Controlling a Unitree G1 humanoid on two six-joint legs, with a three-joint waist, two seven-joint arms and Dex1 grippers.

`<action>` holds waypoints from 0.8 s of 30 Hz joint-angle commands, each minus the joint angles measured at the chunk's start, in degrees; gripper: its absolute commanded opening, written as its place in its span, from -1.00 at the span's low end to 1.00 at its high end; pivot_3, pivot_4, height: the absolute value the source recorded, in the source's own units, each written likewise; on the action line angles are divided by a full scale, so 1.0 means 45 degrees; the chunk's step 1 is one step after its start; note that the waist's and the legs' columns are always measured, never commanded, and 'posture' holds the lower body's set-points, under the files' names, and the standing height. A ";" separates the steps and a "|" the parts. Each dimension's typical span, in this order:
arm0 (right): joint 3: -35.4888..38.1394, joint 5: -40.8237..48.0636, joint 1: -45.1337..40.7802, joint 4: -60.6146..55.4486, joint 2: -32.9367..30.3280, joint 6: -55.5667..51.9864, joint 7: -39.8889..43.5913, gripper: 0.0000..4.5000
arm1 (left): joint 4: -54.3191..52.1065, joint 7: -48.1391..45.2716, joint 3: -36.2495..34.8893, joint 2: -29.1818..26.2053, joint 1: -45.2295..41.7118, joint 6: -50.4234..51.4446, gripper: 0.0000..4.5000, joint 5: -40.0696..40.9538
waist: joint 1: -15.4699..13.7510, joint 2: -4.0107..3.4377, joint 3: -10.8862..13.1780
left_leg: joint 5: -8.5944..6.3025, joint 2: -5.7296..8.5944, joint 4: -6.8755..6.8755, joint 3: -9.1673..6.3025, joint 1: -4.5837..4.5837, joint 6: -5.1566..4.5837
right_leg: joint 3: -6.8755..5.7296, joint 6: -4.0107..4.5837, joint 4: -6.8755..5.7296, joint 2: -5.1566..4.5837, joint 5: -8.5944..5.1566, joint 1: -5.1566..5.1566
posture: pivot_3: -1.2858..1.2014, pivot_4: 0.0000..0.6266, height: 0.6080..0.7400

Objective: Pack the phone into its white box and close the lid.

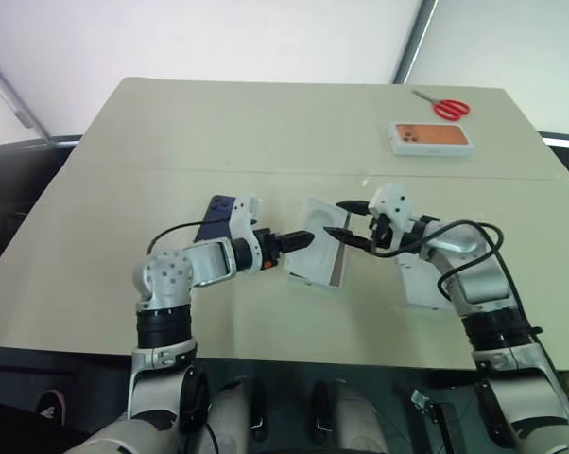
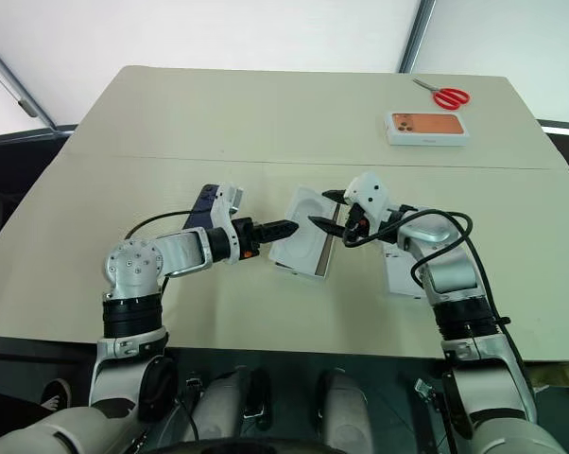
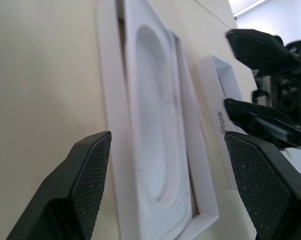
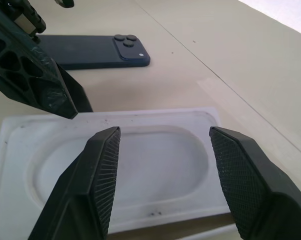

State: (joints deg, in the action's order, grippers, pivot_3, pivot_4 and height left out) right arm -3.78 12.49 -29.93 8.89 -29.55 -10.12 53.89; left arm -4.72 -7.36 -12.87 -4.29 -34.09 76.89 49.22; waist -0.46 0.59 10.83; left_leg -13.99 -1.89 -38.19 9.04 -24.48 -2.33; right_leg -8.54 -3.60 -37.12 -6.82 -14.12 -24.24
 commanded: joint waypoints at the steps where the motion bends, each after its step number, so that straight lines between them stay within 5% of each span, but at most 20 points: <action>1: -0.0074 0.0288 0.0192 -0.0974 0.0170 -0.0376 -0.0022 -0.25 | -0.0604 -0.1321 0.0788 -0.1474 -0.0071 -0.2000 0.70 -0.1148 | 0.0047 -0.0006 -0.0003 | 0.0001 0.0000 0.0003 0.0000 0.0002 0.0003 | 0.0000 0.0001 -0.0002 0.0000 0.0000 -0.0002 | 0.03 -0.52 0.96; 4: -0.0375 -0.0075 0.0389 -0.1187 0.0321 -0.0357 -0.0192 -0.95 | -0.0424 -0.2210 0.0848 -0.2279 -0.0083 -0.3229 0.70 -0.1530 | 0.0080 -0.0007 -0.0003 | 0.0003 -0.0002 0.0013 0.0002 0.0001 0.0010 | 0.0002 0.0003 -0.0001 0.0000 0.0000 -0.0013 | 0.03 -0.52 0.96; 13: -0.2260 -0.1748 0.1217 -0.1828 0.0080 0.0333 -0.0095 -0.98 | 0.0517 -0.4089 0.1397 -0.4275 -0.0003 -0.6162 0.70 -0.3490 | 0.0042 -0.0009 -0.0003 | 0.0001 -0.0001 0.0016 0.0003 -0.0002 0.0011 | 0.0002 0.0003 0.0004 -0.0006 -0.0001 -0.0018 | 0.03 -0.52 0.96; 24: -0.2812 -0.2906 0.0894 -0.2056 -0.1899 0.0745 0.1317 -0.98 | 0.0925 -0.3959 0.1109 -0.3918 -0.0007 -0.6399 0.70 -0.3806 | -0.0025 -0.0005 -0.0003 | 0.0001 0.0002 0.0014 0.0003 -0.0004 0.0006 | 0.0002 0.0002 0.0006 -0.0012 -0.0001 -0.0016 | 0.03 -0.52 0.96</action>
State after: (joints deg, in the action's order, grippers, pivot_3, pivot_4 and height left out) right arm -16.30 -0.03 -25.71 1.19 -37.04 -6.00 58.29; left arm 0.03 -25.55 -6.95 -22.12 -33.34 49.05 32.23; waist -0.57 0.56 10.82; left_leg -13.99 -1.88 -38.12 9.05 -24.50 -2.30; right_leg -8.53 -3.59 -37.10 -6.87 -14.12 -24.32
